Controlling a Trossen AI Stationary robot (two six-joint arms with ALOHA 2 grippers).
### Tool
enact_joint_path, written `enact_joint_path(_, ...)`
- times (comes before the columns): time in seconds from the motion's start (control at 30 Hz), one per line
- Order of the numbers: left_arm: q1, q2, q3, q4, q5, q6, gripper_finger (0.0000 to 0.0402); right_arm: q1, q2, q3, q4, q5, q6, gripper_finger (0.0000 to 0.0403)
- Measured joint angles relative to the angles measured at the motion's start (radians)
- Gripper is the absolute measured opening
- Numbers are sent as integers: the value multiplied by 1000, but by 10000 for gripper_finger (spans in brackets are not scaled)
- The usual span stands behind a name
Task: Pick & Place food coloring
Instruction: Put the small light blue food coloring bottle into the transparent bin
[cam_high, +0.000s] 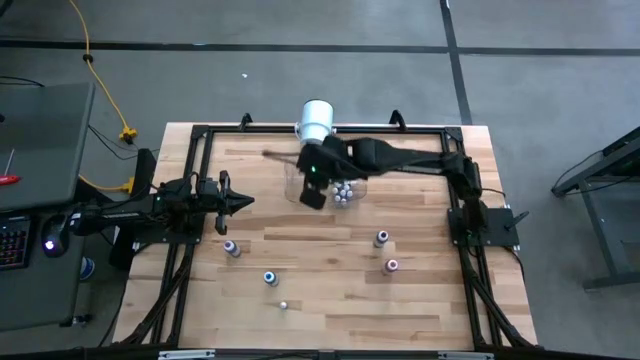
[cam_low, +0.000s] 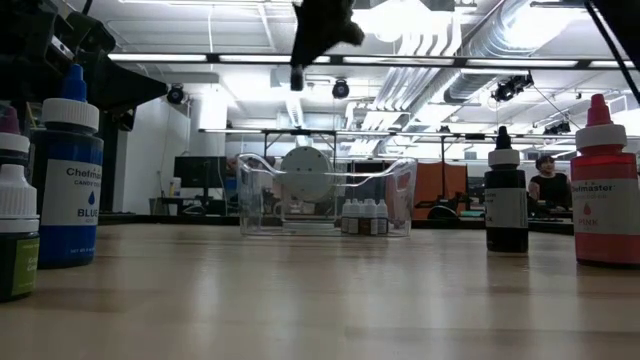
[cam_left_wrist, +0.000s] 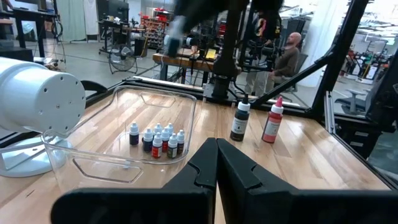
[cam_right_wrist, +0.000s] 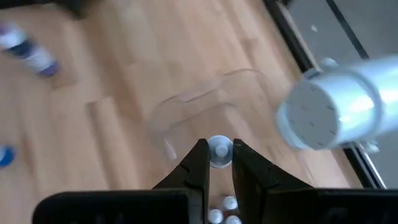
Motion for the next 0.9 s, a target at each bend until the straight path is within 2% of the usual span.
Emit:
enact_joint_path(0.37,0,0,0,0,0,0,1,-107,92,0,-4,-2,202,38)
enact_joint_path(0.67,0,0,0,0,0,0,1,-137,145,-1,-49,7,247,38)
enact_joint_path(0.77,0,0,0,0,0,0,1,-138,139,-61,-7,9,255,38)
enact_joint_path(0.9,0,0,0,0,0,0,1,-139,93,-223,104,-13,270,38)
